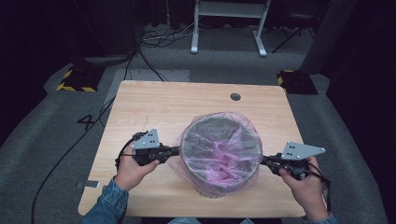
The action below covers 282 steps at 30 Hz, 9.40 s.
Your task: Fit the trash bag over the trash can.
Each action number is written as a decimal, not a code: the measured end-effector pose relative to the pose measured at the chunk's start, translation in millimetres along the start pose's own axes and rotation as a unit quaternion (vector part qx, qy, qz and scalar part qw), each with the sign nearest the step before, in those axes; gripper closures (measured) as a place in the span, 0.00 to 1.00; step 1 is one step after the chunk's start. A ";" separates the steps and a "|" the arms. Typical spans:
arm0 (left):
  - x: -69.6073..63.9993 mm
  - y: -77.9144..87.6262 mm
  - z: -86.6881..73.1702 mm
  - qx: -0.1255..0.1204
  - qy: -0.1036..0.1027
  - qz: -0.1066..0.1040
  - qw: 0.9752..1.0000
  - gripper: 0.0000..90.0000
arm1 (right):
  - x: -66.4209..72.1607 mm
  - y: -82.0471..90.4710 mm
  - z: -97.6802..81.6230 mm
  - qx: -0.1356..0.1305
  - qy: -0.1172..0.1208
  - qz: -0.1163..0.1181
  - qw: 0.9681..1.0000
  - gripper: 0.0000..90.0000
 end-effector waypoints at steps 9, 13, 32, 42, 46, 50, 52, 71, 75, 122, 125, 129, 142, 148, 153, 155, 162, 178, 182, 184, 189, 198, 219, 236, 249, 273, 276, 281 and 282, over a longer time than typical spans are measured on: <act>21.7 -20.7 -33.5 0.059 0.056 0.011 0.997 1.00 | -8.4 -36.0 -34.2 0.070 -0.013 0.010 0.997 1.00; 23.7 -23.1 -43.8 0.045 0.066 0.005 0.997 1.00 | -7.8 -43.0 -49.6 0.080 -0.027 0.019 0.996 1.00; 27.1 -12.0 -73.5 0.088 0.101 0.043 0.990 1.00 | -20.6 -40.6 -87.9 0.156 -0.035 -0.005 0.987 1.00; 3.8 29.1 -50.9 -0.003 0.057 0.049 0.997 0.30 | -20.2 -4.6 -64.0 0.070 -0.039 -0.017 0.997 0.29; -2.1 17.6 -28.5 -0.001 0.021 0.038 0.999 0.26 | -13.6 -4.0 -40.1 0.034 -0.028 0.004 0.999 0.25; 2.8 0.7 -18.6 -0.004 0.018 0.027 0.999 0.25 | -11.5 -11.4 -23.8 0.008 -0.035 0.028 0.999 0.40; 7.6 -6.7 -17.3 -0.001 0.020 0.024 1.000 0.26 | -13.5 -15.4 -21.0 0.015 -0.027 0.040 0.999 0.69; 28.3 -31.3 -38.0 0.069 0.051 0.029 0.996 1.00 | -24.2 -44.9 -42.1 0.081 -0.032 0.000 0.996 1.00; 29.6 -35.1 -51.6 0.101 0.065 0.036 0.992 1.00 | -24.2 -51.9 -62.1 0.113 -0.041 0.007 0.993 1.00; 3.8 39.1 -61.3 0.009 0.081 0.139 0.987 0.31 | -54.6 42.2 64.7 -0.025 -0.037 -0.016 0.999 0.19; 4.4 40.1 -62.4 0.006 0.084 0.141 0.986 0.31 | -55.3 43.2 74.4 -0.032 -0.034 -0.016 0.999 0.18; 5.8 40.4 -63.1 0.003 0.086 0.141 0.986 0.31 | -56.1 42.0 86.4 -0.040 -0.030 -0.015 0.999 0.18; 9.1 36.7 -66.4 0.003 0.091 0.136 0.987 0.31 | -48.0 15.2 117.7 -0.050 -0.021 0.006 0.999 0.18; 8.1 39.3 -68.1 -0.002 0.092 0.137 0.986 0.31 | -38.9 -2.9 131.7 -0.047 -0.010 0.018 0.999 0.18; 5.4 46.6 -72.2 -0.008 0.098 0.142 0.985 0.31 | -26.5 -21.8 140.8 -0.052 -0.014 0.033 0.998 0.18; 3.5 49.7 -73.8 -0.012 0.099 0.145 0.984 0.31 | -21.4 -29.9 143.8 -0.050 -0.015 0.037 0.998 0.18; -4.3 60.2 -80.8 -0.015 0.106 0.158 0.982 0.31 | -4.1 -56.1 150.7 -0.042 -0.009 0.061 0.997 0.19; -9.2 68.8 -85.1 -0.023 0.111 0.167 0.979 0.31 | 32.3 -115.7 136.2 0.045 0.022 0.077 0.996 0.21; -7.4 67.0 -84.8 -0.022 0.110 0.164 0.980 0.31 | 36.2 -128.9 128.3 0.086 0.035 0.068 0.993 0.20; -6.3 65.7 -84.4 -0.023 0.110 0.162 0.980 0.31 | 39.2 -136.1 123.7 0.111 0.052 0.062 0.991 0.22; -4.3 63.3 -82.8 -0.023 0.107 0.157 0.982 0.31 | 45.2 -149.8 115.1 0.170 0.075 0.057 0.981 0.22; -2.4 61.1 -81.9 -0.024 0.105 0.153 0.982 0.31 | 51.5 -162.8 100.0 0.246 0.090 0.068 0.963 0.19; -2.2 60.8 -80.6 -0.024 0.106 0.153 0.982 0.31 | 33.2 -123.1 130.9 0.131 0.024 0.075 0.988 0.26; 2.3 51.3 -76.1 -0.023 0.102 0.144 0.984 0.31 | 39.5 -26.6 145.9 0.025 0.027 0.086 0.996 0.27; 2.5 48.8 -73.4 -0.024 0.102 0.139 0.985 0.31 | 49.7 -25.4 127.7 0.044 0.049 0.098 0.993 0.28; 2.5 51.7 -77.3 -0.028 0.105 0.138 0.984 0.31 | 60.4 -85.9 133.4 0.125 0.135 0.107 0.977 0.31; 3.2 52.8 -77.9 -0.030 0.107 0.139 0.984 0.31 | 64.0 -83.2 140.9 0.104 0.124 0.114 0.980 0.31; 2.7 53.3 -78.0 -0.032 0.108 0.138 0.984 0.31 | 73.3 -93.3 140.4 0.104 0.126 0.123 0.979 0.30; 2.5 53.8 -78.0 -0.034 0.109 0.138 0.984 0.31 | 74.0 -95.9 138.4 0.109 0.127 0.124 0.978 0.30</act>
Point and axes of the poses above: each handheld gripper's, and its own axes: y roughly backward along the jaws, z roughly out of its top, x roughly to its left, the point moved 1 cm from there along -y, roughly forward along the jaws, and after that the axes turned 14 degrees about -z, right-handed, at the moved point
